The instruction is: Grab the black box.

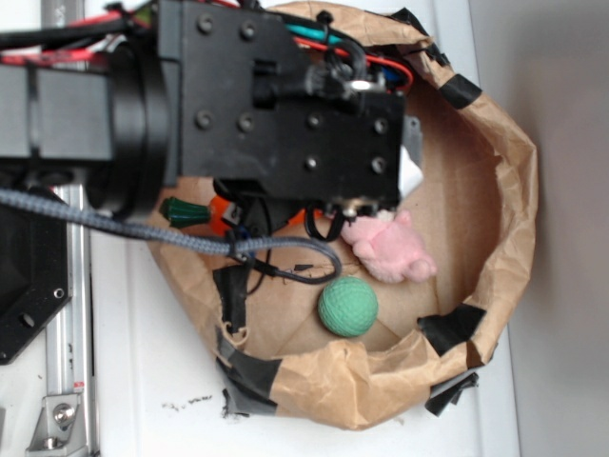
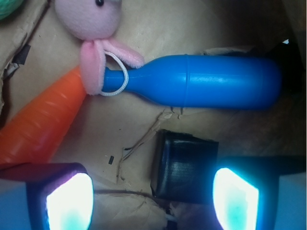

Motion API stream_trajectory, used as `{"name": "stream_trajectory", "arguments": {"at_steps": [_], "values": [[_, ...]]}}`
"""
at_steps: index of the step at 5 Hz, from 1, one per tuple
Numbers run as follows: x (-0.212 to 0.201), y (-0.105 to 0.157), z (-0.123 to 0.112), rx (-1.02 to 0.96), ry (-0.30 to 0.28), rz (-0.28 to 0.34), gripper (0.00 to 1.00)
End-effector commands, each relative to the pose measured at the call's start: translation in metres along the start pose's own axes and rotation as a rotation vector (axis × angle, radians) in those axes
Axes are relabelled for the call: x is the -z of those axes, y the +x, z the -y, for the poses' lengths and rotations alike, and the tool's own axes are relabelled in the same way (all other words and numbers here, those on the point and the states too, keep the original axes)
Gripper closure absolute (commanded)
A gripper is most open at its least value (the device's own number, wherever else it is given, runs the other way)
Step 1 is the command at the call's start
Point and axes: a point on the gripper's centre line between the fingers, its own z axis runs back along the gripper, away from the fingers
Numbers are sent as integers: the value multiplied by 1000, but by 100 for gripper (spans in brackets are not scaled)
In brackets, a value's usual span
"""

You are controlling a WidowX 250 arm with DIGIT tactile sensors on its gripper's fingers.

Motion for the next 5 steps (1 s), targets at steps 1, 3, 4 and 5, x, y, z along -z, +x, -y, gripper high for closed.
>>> {"name": "stream_trajectory", "arguments": {"at_steps": [1, 3, 4, 5], "values": [[18, -24, -38, -77, 78, -54, 0], [20, -24, -28, -23, 73, -46, 0], [22, -26, -28, -13, 77, -51, 0], [28, -35, -34, -18, 68, -59, 0]]}}
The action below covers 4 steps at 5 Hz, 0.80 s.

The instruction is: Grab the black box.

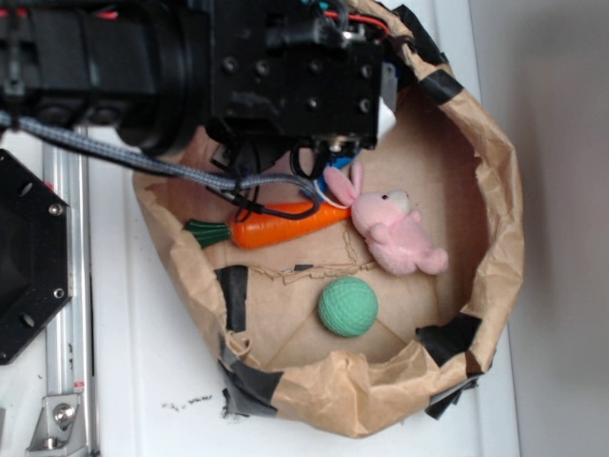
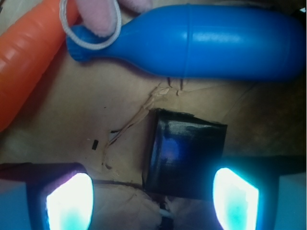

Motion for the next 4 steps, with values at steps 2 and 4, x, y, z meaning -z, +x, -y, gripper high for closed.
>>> {"name": "stream_trajectory", "arguments": {"at_steps": [2, 4], "values": [[4, -23, -13, 38, -1, 16, 0], [5, -21, -14, 45, 6, 20, 0]]}}
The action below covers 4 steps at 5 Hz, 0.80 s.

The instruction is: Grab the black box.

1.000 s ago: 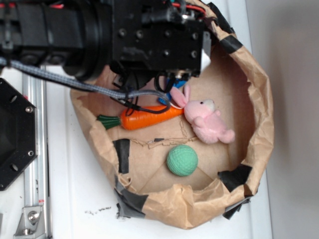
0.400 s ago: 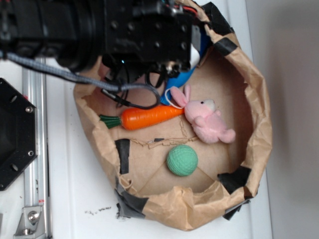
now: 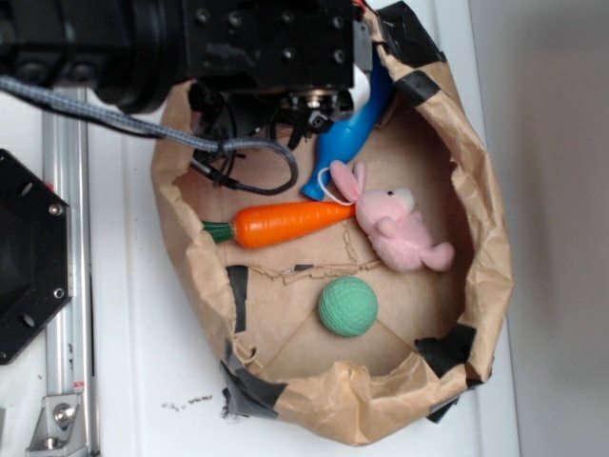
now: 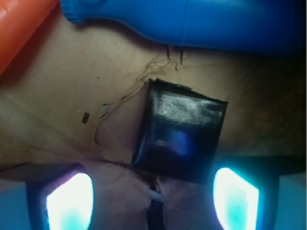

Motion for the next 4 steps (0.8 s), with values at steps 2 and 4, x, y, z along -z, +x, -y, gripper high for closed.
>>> {"name": "stream_trajectory", "arguments": {"at_steps": [2, 4], "values": [[3, 14, -18, -160, 19, 37, 0], [15, 33, -27, -227, -13, 43, 0]]}}
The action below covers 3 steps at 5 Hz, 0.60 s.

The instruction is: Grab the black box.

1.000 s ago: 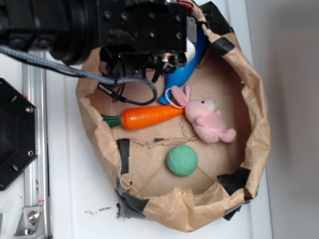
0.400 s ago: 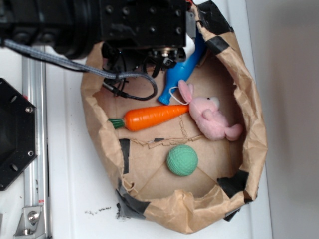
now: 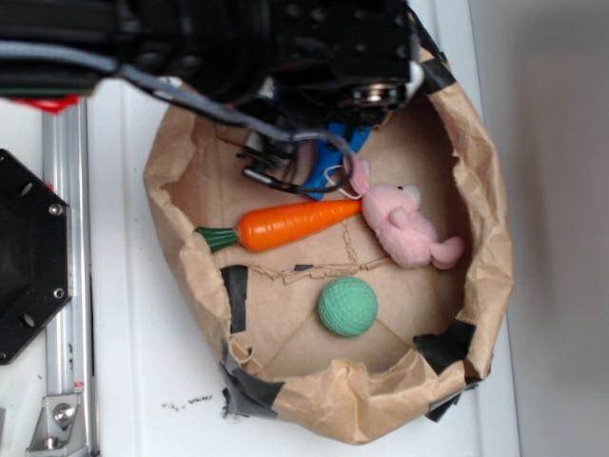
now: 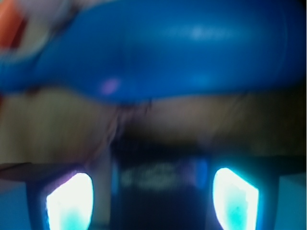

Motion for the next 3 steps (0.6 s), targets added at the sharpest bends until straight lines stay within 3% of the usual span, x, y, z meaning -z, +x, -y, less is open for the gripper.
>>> {"name": "stream_trajectory", "arguments": {"at_steps": [1, 3], "values": [[-1, -1, -10, -22, 21, 22, 0], [10, -16, -4, -63, -27, 51, 0]]}}
